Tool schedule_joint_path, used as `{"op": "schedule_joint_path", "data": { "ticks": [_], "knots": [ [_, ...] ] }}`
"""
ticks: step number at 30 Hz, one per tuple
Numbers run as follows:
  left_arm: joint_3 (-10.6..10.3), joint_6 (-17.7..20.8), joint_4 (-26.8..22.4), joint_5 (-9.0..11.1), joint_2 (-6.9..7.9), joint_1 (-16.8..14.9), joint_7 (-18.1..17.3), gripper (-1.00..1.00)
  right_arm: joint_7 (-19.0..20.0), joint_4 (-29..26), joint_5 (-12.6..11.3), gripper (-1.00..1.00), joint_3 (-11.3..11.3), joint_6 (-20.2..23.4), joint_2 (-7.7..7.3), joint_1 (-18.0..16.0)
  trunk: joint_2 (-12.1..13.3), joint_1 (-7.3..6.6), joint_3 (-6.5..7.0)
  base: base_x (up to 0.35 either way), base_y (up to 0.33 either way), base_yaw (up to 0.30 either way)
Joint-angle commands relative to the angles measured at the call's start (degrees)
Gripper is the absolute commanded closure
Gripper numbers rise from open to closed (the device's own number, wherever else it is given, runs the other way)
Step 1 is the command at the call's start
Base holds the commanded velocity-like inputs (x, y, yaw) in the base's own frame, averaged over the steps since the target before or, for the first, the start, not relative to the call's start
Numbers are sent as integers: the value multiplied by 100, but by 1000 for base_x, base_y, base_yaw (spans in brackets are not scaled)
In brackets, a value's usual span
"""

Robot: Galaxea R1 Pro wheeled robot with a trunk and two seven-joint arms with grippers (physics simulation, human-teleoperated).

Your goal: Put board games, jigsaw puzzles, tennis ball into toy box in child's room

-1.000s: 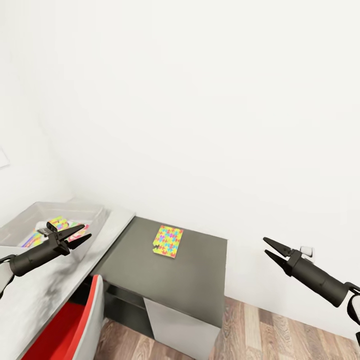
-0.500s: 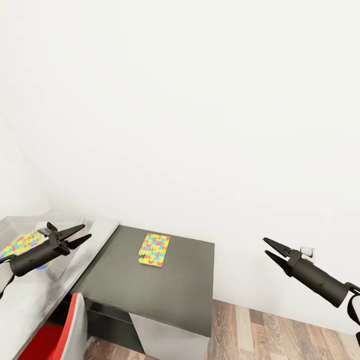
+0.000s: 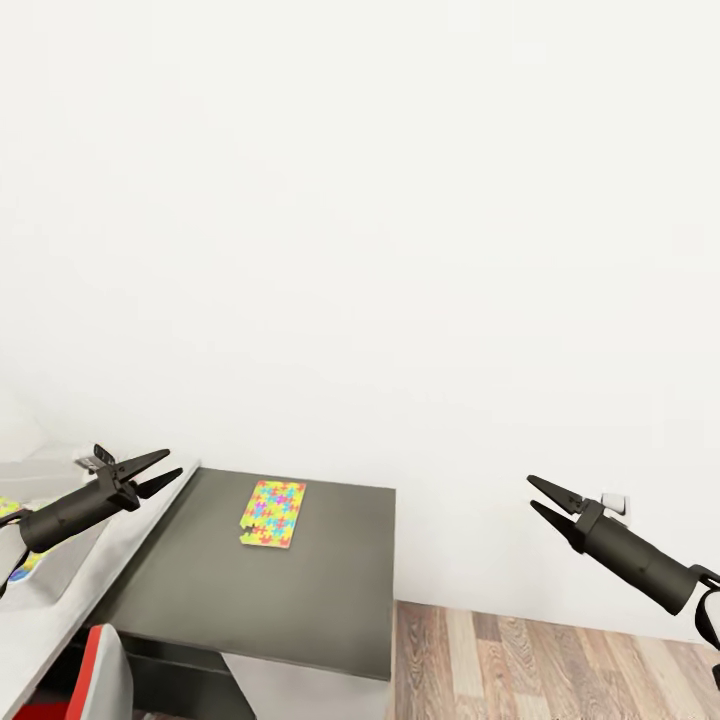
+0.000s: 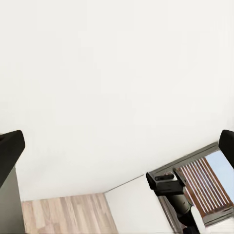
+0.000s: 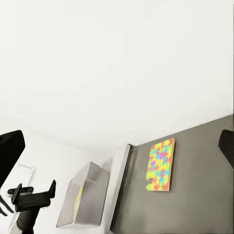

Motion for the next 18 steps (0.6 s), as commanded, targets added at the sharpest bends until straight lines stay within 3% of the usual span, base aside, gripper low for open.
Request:
{"op": "schedule_joint_path", "data": {
  "ticks": [1, 11, 18],
  "knots": [
    [0, 34, -2, 18, 2, -3, -5, -100, 38, 2, 34, -100, -6, 28, 1, -8, -12, 4, -6, 1, -68, -230],
    [3, 34, -2, 6, 9, -3, -6, -100, 38, 2, 35, -100, 4, 21, 1, -8, -12, 4, 54, 16, -13, -224],
    [2, 35, -2, 5, 3, -3, -2, -100, 38, 2, 38, -100, 5, 21, 1, -8, -12, 4, 63, 178, 3, -48]
  ]
}}
